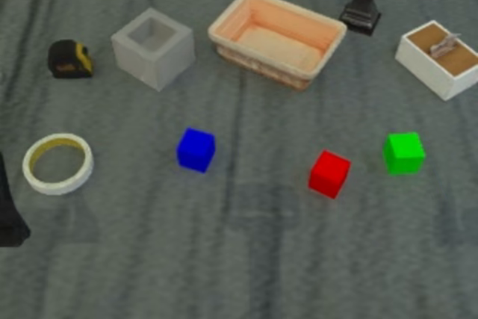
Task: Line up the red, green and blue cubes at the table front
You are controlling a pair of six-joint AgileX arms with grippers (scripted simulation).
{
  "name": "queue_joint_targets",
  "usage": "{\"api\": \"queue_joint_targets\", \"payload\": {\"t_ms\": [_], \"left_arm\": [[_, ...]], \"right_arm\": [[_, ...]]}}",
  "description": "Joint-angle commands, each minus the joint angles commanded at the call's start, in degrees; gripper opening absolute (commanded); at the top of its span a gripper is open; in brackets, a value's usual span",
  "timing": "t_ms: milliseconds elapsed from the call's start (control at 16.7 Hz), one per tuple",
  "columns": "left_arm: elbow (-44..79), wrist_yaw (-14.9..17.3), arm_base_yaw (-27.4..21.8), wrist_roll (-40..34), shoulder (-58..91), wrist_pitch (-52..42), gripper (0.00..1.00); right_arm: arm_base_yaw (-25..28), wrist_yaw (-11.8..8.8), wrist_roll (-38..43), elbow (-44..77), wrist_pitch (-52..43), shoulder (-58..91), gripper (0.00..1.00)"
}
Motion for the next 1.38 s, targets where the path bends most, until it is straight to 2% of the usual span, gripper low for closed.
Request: {"api": "queue_joint_targets", "payload": {"t_ms": [240,540,1380], "left_arm": [[0.00,0.00,0.00,0.00,0.00,0.00,1.00],[0.00,0.00,0.00,0.00,0.00,0.00,1.00],[0.00,0.00,0.00,0.00,0.00,0.00,1.00]], "right_arm": [[0.40,0.14,-0.45,1.71,-0.94,1.74,1.00],[4.19,0.40,-4.19,15.01,-9.18,16.74,1.00],[23.93,-0.09,-23.24,77.24,-53.90,99.28,1.00]]}}
